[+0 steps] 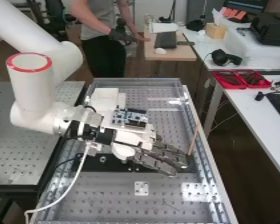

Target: Grab the pcb board and place it in the clear container

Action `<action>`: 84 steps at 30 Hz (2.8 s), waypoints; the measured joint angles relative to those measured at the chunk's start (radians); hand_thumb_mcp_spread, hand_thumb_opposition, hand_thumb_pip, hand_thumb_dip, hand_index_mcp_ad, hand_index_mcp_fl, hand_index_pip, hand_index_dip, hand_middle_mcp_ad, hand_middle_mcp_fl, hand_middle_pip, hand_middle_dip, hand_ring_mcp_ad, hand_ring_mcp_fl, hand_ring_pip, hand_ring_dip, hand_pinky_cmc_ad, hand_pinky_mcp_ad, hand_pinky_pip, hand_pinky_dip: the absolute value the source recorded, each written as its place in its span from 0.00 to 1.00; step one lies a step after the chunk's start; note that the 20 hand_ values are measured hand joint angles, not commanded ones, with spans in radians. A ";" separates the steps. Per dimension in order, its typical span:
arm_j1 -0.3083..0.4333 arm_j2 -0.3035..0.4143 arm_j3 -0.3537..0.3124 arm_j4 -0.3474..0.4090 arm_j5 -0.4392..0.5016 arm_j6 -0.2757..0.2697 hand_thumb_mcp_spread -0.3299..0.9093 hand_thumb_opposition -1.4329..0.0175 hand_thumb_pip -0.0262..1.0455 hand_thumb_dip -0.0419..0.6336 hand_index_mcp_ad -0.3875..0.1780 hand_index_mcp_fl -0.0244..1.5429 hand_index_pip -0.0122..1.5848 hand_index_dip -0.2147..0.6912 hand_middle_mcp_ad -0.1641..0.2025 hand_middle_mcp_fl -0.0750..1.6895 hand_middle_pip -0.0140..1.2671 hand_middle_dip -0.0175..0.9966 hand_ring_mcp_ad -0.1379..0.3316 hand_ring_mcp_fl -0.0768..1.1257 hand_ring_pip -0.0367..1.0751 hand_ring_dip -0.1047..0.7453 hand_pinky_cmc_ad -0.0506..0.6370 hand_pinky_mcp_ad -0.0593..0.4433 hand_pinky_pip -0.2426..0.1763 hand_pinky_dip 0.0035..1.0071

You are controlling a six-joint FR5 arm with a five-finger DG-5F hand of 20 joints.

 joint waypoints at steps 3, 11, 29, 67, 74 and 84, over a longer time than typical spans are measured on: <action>-0.005 -0.009 0.011 0.001 -0.021 0.010 0.83 0.43 0.38 0.36 0.29 0.20 0.94 0.60 0.54 0.07 0.12 0.20 0.46 0.06 0.11 0.18 0.52 0.41 0.40 0.19; -0.014 -0.033 0.035 -0.013 -0.052 0.014 0.83 0.43 0.37 0.36 0.28 0.18 0.91 0.58 0.55 0.07 0.12 0.20 0.46 0.08 0.11 0.18 0.52 0.42 0.40 0.19; -0.026 -0.045 0.046 -0.037 -0.061 0.003 0.79 0.42 0.36 0.36 0.28 0.16 0.88 0.55 0.54 0.07 0.12 0.20 0.46 0.07 0.12 0.18 0.52 0.38 0.40 0.19; -0.046 -0.067 0.065 -0.043 -0.073 0.027 0.85 0.41 0.40 0.39 0.27 0.24 0.91 0.55 0.55 0.07 0.12 0.20 0.49 0.08 0.12 0.18 0.52 0.38 0.40 0.19; -0.043 -0.065 0.062 -0.042 -0.071 0.032 0.85 0.41 0.40 0.39 0.26 0.22 0.90 0.54 0.55 0.07 0.12 0.20 0.49 0.07 0.12 0.18 0.52 0.38 0.40 0.19; -0.040 -0.063 0.062 -0.046 -0.069 0.037 0.85 0.41 0.40 0.39 0.26 0.25 0.90 0.54 0.55 0.07 0.12 0.20 0.49 0.07 0.12 0.19 0.52 0.38 0.40 0.19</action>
